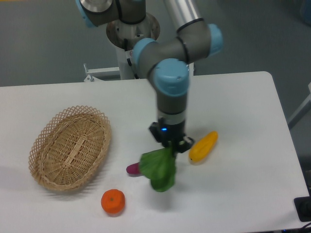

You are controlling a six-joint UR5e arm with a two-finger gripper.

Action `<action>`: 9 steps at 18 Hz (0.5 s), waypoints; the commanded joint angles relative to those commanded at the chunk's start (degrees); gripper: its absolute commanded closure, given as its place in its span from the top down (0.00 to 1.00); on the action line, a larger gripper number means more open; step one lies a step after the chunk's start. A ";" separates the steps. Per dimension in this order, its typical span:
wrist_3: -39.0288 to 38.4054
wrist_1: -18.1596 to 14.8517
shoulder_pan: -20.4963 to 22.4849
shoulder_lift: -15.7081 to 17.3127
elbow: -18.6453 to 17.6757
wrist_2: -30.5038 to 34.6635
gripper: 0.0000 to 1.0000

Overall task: Pick up the green vegetable from the basket
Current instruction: 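Lift the bok choy out of the basket, then carry the held bok choy away from the basket beside the yellow squash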

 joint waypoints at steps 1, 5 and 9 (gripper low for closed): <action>1.58 -0.27 0.97 -0.61 0.79 0.00 0.17; 9.22 -1.67 5.28 -2.02 3.69 0.00 0.17; 15.04 -5.27 7.65 -3.78 7.29 1.67 0.18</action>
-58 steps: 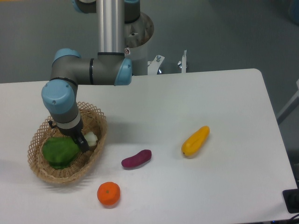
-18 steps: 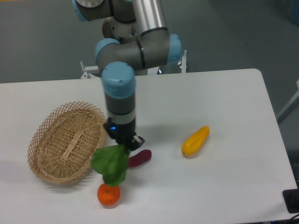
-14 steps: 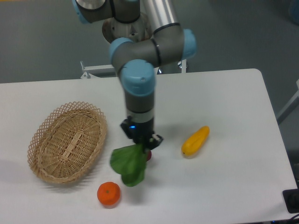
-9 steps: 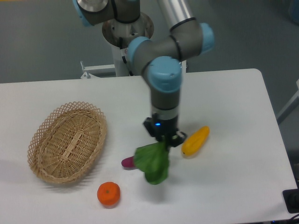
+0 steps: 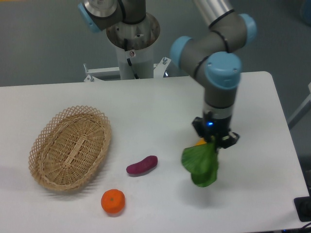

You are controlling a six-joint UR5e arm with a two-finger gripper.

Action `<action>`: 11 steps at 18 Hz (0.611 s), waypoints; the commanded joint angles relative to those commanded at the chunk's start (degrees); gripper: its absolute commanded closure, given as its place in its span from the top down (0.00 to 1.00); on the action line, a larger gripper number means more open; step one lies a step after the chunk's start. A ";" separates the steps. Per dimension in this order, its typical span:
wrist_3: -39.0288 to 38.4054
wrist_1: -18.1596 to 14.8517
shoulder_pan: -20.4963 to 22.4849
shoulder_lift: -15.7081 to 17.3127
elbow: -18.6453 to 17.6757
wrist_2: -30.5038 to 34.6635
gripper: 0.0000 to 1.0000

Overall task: Pick up the green vegetable from the basket
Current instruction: 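Carry the held bok choy away from the basket beside the yellow squash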

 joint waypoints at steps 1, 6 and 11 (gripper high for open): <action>0.00 -0.44 0.35 -0.53 0.62 0.00 0.19; 1.06 -3.25 2.11 -1.94 3.87 0.09 0.23; 1.06 -4.93 2.11 -2.99 6.07 0.18 0.23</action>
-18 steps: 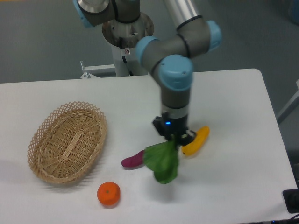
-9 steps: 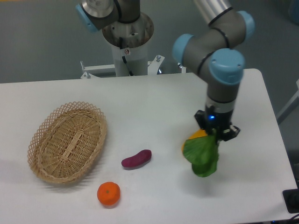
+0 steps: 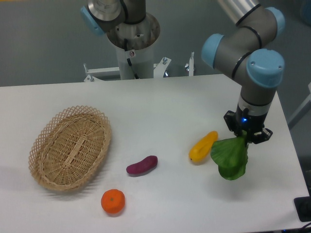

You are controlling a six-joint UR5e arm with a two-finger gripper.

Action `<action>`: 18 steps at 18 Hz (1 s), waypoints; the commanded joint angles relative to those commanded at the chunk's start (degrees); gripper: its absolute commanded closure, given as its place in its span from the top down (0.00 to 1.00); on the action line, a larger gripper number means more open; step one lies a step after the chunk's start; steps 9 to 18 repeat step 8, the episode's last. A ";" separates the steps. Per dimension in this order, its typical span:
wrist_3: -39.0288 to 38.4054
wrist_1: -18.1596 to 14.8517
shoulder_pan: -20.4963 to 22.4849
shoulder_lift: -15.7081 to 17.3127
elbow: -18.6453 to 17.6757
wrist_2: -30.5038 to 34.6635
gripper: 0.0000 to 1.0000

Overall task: Pick up the green vegetable from the basket
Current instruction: 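Carry the held bok choy away from the basket beside the yellow squash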

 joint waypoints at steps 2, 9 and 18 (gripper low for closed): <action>0.00 0.09 0.00 -0.09 0.26 0.09 0.23; 0.09 0.09 0.18 -0.44 0.79 0.18 0.23; 0.09 0.09 0.18 -0.44 0.79 0.18 0.23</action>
